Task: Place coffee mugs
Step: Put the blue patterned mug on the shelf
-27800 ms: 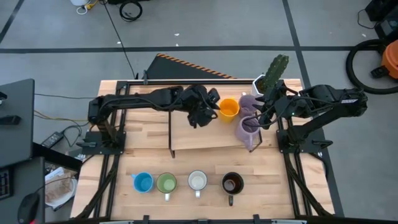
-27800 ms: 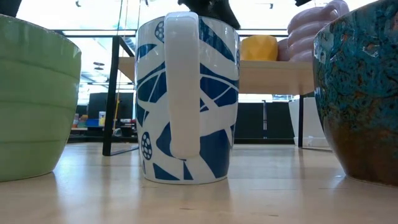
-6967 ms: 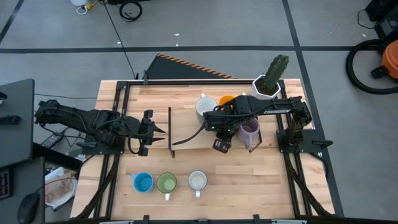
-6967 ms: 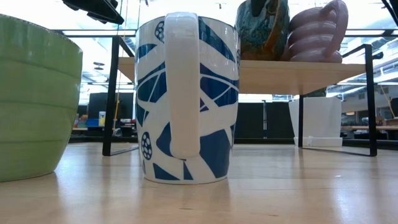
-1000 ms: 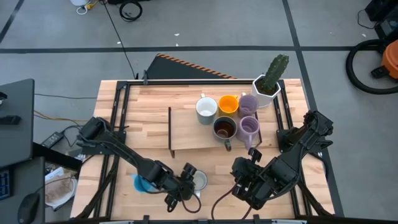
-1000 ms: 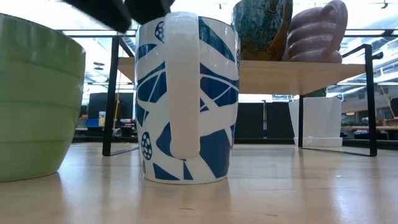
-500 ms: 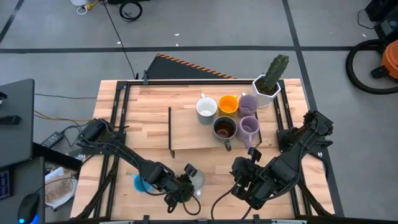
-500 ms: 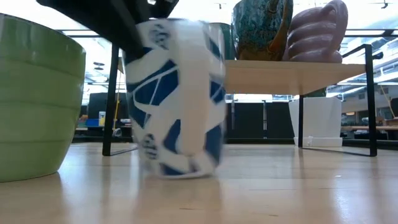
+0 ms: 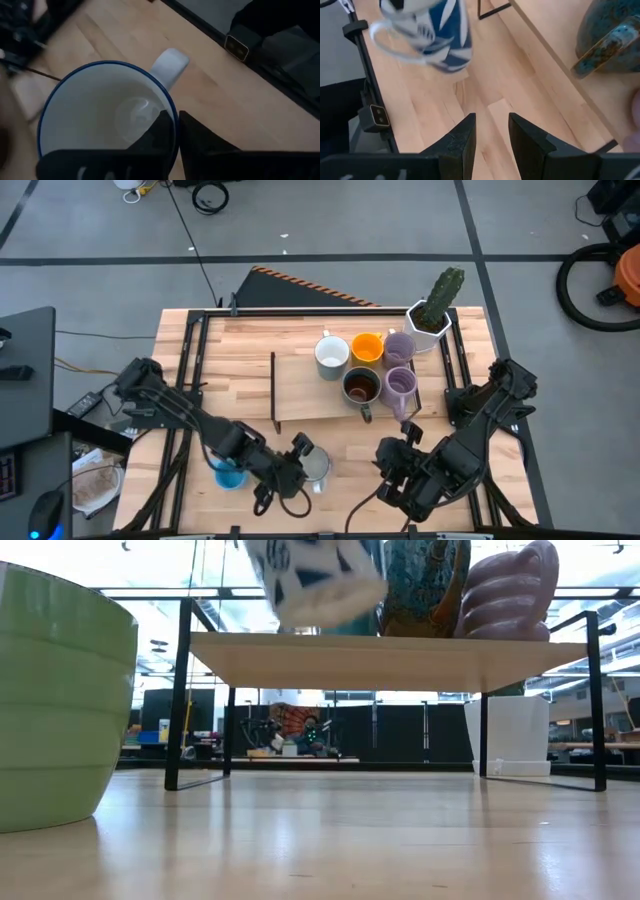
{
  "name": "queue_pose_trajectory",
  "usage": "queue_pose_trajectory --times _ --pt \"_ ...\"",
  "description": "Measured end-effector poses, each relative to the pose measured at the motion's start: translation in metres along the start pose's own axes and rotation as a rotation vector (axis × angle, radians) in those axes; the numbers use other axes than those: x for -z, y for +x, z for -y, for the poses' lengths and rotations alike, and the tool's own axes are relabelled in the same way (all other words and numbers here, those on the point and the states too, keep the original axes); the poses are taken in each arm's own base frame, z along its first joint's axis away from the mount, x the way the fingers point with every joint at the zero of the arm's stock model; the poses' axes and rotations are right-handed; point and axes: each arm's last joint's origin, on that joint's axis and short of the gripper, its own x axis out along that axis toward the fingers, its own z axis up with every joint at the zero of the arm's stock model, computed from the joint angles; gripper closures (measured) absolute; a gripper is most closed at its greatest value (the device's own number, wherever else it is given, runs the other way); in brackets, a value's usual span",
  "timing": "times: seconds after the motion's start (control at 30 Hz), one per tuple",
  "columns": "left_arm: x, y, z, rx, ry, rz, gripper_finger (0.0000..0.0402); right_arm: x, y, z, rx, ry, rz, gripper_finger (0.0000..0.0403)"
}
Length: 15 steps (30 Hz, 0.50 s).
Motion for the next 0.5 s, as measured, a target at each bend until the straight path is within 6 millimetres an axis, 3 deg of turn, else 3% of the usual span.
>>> queue_pose_trajectory --times 0.2,0.5 --pt "0.002 -0.022 -0.026 0.114 0.119 -0.023 0.037 0.006 -0.006 -0.003 0.009 -0.024 0.071 0.0283" --pt "0.011 -0.037 -0.072 0.054 0.14 -0.081 0.0366 0.006 -0.007 -0.004 0.005 -0.019 0.095 0.0282"
